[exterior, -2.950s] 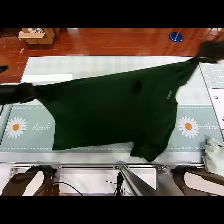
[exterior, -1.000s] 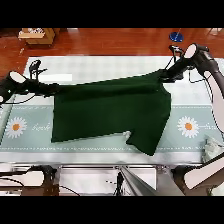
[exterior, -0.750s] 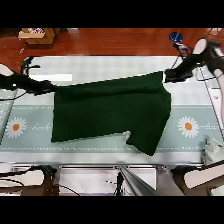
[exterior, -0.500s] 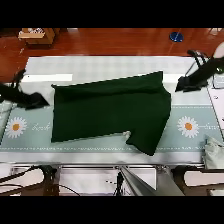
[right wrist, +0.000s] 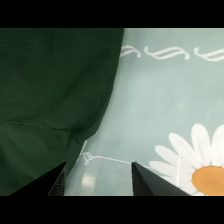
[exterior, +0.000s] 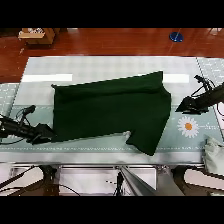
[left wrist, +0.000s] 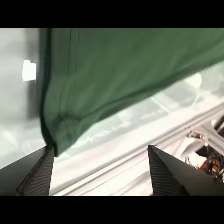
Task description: Fold the shirts.
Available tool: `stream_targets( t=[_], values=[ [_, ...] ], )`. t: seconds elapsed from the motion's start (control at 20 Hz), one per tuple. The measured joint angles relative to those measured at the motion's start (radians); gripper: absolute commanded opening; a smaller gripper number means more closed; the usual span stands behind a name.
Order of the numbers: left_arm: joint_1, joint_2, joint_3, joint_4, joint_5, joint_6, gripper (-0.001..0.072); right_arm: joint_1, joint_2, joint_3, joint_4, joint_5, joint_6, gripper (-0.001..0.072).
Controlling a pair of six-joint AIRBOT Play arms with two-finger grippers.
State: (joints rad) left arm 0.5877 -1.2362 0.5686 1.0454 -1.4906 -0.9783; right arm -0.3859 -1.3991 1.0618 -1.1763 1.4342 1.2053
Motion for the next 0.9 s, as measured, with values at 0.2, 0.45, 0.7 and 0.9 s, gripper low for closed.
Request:
stream_targets(
  t=[0.2, 0.45, 0.7, 0.9],
  values=[
    [0.005, 0.003, -0.033, 0.028, 0.008, -0.002, 0.0674, -0.007, 0.005, -0.019, 0.023, -0.022, -0.012, 0.0496],
    [0.023, 0.006, -0.022, 0.048, 0.018, -0.016, 0.0671, -0.010, 0.006, -0.024, 0.029, -0.029, -0.017, 0.0495],
    [0.064, 0.007, 0.024, 0.079, -0.015, -0.024, 0.0671, -0.010, 0.006, -0.025, 0.033, -0.032, -0.019, 0.0495],
    [0.077, 0.005, 0.014, 0.092, 0.003, -0.031, 0.0671, -0.010, 0.006, -0.025, 0.034, -0.032, -0.019, 0.0494]
  ],
)
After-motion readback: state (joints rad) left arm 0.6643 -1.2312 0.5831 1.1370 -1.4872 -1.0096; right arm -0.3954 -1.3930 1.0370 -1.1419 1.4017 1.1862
